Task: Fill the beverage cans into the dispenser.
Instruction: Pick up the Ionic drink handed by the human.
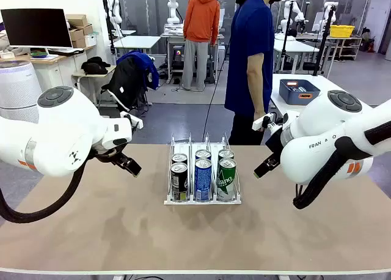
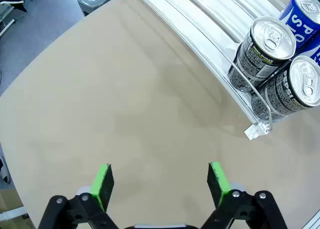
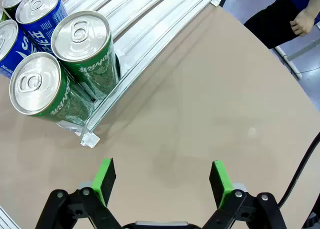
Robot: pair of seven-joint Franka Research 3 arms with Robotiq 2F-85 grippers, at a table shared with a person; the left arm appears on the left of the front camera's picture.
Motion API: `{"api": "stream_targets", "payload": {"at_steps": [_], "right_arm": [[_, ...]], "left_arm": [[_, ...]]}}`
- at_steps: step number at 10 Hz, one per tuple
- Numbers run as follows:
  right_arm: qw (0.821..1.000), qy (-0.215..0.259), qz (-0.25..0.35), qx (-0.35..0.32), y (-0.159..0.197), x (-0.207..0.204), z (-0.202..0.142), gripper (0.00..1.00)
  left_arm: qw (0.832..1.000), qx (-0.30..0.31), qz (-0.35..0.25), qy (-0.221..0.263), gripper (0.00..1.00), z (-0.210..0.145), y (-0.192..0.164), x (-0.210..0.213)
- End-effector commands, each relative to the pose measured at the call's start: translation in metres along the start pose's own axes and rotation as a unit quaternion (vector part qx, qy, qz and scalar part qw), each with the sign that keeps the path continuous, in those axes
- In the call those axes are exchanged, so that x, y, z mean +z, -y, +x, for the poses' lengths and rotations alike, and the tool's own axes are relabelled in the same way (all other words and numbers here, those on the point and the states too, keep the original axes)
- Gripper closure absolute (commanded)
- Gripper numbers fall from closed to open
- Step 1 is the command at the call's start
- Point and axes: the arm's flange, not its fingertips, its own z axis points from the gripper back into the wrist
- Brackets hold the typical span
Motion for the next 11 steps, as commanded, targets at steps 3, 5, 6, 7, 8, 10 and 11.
{"api": "stream_targets", "payload": {"at_steps": [3, 5, 6, 7, 8, 10, 11], "right_arm": [[1.0, 0.0, 0.0, 0.0, 0.0, 0.0, 0.0, 0.0], [1.0, 0.0, 0.0, 0.0, 0.0, 0.0, 0.0, 0.0], [1.0, 0.0, 0.0, 0.0, 0.0, 0.0, 0.0, 0.0], [1.0, 0.0, 0.0, 0.0, 0.0, 0.0, 0.0, 0.0], [1.0, 0.0, 0.0, 0.0, 0.0, 0.0, 0.0, 0.0], [1.0, 0.0, 0.0, 0.0, 0.0, 0.0, 0.0, 0.0], [1.0, 0.0, 0.0, 0.0, 0.0, 0.0, 0.0, 0.0]], "left_arm": [[1.0, 0.0, 0.0, 0.0, 0.0, 0.0, 0.0, 0.0], [1.0, 0.0, 0.0, 0.0, 0.0, 0.0, 0.0, 0.0], [1.0, 0.0, 0.0, 0.0, 0.0, 0.0, 0.0, 0.0], [1.0, 0.0, 0.0, 0.0, 0.0, 0.0, 0.0, 0.0], [1.0, 0.0, 0.0, 0.0, 0.0, 0.0, 0.0, 0.0], [1.0, 0.0, 0.0, 0.0, 0.0, 0.0, 0.0, 0.0], [1.0, 0.0, 0.0, 0.0, 0.0, 0.0, 0.0, 0.0]]}}
